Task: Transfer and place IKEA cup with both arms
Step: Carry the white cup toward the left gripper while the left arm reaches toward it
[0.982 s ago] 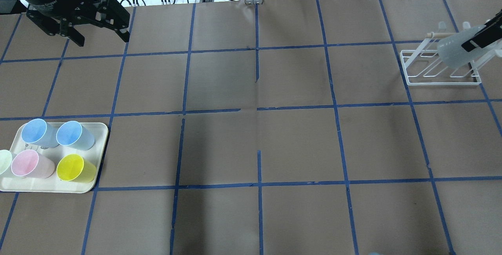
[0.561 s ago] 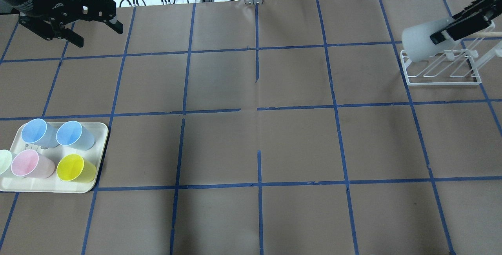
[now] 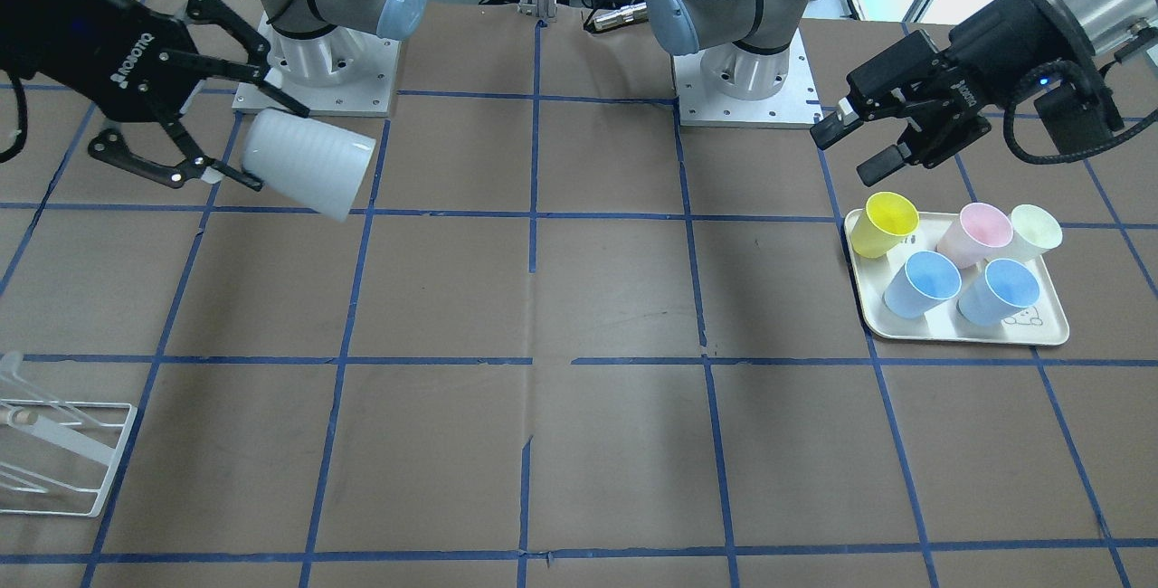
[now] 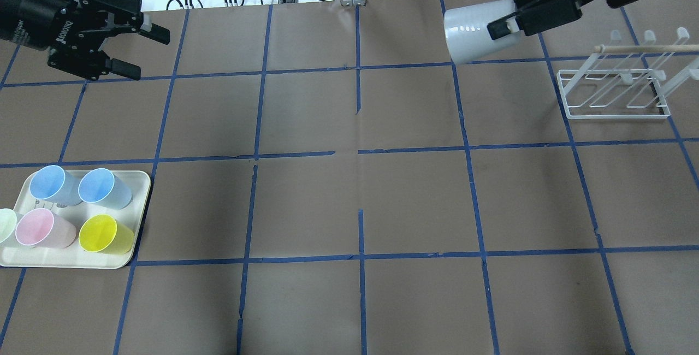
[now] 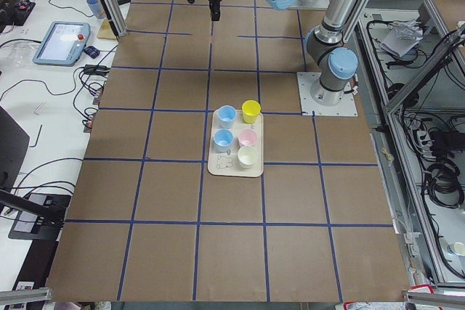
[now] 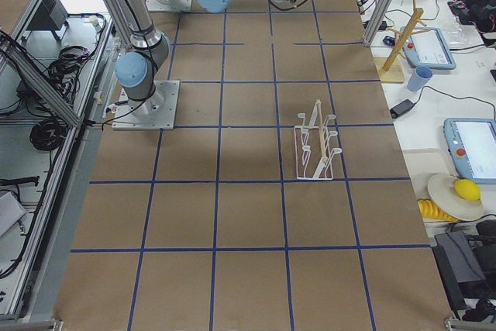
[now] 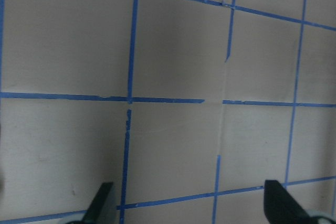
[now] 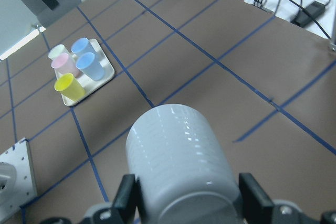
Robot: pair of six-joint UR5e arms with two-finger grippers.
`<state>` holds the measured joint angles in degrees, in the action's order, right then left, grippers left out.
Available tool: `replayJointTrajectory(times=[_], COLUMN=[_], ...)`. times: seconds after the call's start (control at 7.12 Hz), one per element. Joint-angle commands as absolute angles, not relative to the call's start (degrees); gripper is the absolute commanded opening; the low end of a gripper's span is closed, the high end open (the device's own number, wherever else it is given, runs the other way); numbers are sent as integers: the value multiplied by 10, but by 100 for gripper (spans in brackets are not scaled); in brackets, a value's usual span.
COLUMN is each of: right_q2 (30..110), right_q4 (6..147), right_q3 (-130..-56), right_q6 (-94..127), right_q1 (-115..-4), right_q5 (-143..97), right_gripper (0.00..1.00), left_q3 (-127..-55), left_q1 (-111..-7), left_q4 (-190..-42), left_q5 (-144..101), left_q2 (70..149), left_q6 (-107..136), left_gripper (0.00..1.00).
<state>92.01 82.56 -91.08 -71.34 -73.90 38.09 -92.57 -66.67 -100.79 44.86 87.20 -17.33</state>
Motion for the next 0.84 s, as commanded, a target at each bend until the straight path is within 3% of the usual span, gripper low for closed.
replayJointTrajectory(times=[0.0, 0.28, 0.7], right_q2=[921, 927, 945], right_q4=[824, 828, 836], right_q3=[-912, -911, -928], right_q6=[-714, -709, -710], right_q1=[-796, -851, -881], right_q5=[300, 256, 225], right_gripper=[15, 15, 16], left_q3=[-968, -970, -970], left_q1=[-667, -697, -756], left_q4=[-1006, -1006, -1002], left_q5=[260, 110, 69], left_q2=[868, 879, 870], left_q6=[-179, -178, -165], left_gripper=[100, 100, 100])
